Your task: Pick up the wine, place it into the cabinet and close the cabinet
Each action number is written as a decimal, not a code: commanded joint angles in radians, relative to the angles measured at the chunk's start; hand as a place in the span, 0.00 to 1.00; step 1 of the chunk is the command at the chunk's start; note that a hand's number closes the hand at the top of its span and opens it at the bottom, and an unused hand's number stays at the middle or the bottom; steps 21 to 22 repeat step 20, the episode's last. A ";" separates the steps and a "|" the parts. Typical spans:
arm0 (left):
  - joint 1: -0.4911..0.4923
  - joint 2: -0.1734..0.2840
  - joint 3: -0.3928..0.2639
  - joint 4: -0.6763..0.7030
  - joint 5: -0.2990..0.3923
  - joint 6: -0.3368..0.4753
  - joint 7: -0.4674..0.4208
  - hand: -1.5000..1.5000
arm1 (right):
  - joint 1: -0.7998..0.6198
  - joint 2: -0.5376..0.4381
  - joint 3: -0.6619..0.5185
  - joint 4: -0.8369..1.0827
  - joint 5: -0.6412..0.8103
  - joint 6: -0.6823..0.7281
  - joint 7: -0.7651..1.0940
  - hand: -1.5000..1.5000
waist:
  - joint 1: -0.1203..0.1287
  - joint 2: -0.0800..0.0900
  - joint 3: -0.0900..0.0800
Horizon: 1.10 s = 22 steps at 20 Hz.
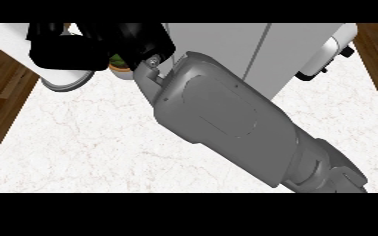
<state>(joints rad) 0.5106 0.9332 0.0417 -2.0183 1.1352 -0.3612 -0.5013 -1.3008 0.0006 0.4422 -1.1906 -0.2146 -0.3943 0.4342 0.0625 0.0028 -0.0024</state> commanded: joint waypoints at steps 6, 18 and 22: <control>-0.047 0.006 0.036 -0.003 0.052 0.017 0.046 1.00 | 0.001 -0.024 -0.056 0.307 0.013 0.040 -0.178 1.00 | -0.012 0.022 0.000; -0.054 0.014 0.061 -0.019 0.062 0.050 0.068 1.00 | 0.110 -0.132 -0.053 0.316 0.037 0.083 -0.297 1.00 | -0.022 0.032 0.000; -0.062 0.008 0.054 -0.050 0.057 0.069 0.067 1.00 | 0.113 -0.134 -0.056 0.320 0.033 0.096 -0.306 1.00 | -0.019 0.032 0.001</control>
